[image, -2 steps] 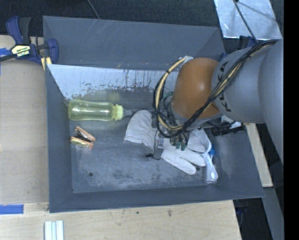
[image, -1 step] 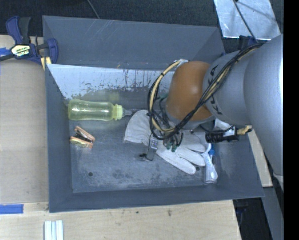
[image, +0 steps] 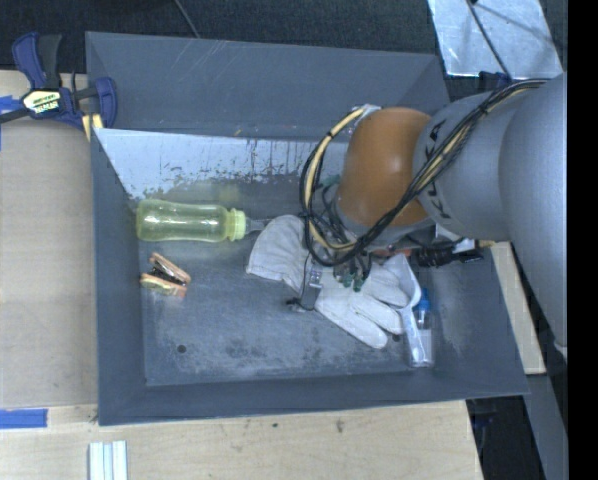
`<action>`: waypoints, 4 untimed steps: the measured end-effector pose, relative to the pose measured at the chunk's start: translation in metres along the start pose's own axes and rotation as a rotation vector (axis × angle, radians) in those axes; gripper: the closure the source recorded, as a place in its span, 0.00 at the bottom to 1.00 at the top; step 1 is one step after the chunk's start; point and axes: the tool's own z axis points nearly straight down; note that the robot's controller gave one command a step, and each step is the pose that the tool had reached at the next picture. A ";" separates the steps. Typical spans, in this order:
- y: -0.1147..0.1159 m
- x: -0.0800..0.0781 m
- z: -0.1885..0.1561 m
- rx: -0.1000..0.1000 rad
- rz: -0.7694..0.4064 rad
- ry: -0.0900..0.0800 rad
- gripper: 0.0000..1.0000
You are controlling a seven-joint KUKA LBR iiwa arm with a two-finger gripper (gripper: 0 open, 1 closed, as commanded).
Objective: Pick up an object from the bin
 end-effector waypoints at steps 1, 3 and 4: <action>-0.001 -0.007 -0.002 0.000 0.025 -0.003 0.00; 0.016 -0.027 -0.001 0.001 0.013 0.002 0.00; 0.013 -0.028 0.001 0.000 0.048 0.003 0.00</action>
Offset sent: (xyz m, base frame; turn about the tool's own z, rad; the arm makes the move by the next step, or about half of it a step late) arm 0.0310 0.0103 -0.0024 0.1578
